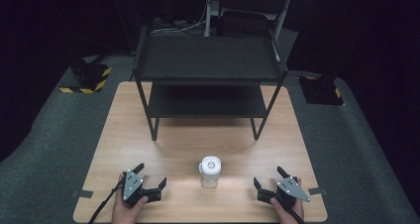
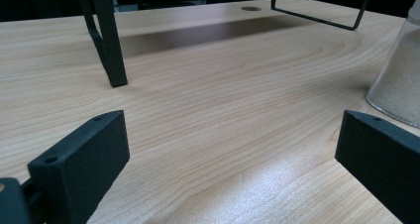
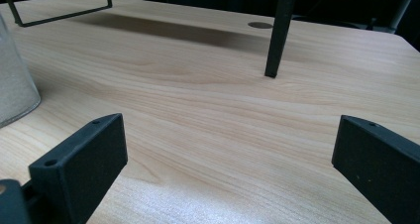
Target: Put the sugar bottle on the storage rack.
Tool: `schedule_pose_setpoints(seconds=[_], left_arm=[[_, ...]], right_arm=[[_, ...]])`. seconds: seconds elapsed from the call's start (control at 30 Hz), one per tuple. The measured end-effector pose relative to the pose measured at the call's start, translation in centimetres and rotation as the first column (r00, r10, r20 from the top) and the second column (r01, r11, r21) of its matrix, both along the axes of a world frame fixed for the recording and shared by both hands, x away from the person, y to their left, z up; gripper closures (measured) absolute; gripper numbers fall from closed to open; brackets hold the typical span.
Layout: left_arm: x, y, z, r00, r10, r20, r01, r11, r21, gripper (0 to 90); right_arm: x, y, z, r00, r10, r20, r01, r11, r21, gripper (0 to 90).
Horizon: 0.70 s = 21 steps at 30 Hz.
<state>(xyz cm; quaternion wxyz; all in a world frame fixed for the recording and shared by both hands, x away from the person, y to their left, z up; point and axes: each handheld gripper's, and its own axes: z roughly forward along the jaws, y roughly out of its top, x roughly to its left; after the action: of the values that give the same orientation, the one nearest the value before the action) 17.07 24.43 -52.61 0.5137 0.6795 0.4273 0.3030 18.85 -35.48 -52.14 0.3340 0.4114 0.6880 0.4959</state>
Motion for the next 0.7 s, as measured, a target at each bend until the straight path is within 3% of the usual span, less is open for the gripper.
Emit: schedule_pose_setpoints(seconds=[0.7], left_arm=[[0.07,0.03,0.03,1.0,0.0,-0.004,0.0,1.0,-0.004,0.4]], right_arm=[[-0.08,-0.14,0.17,1.0,-0.005,-0.002,0.005,1.0,0.007,0.1]])
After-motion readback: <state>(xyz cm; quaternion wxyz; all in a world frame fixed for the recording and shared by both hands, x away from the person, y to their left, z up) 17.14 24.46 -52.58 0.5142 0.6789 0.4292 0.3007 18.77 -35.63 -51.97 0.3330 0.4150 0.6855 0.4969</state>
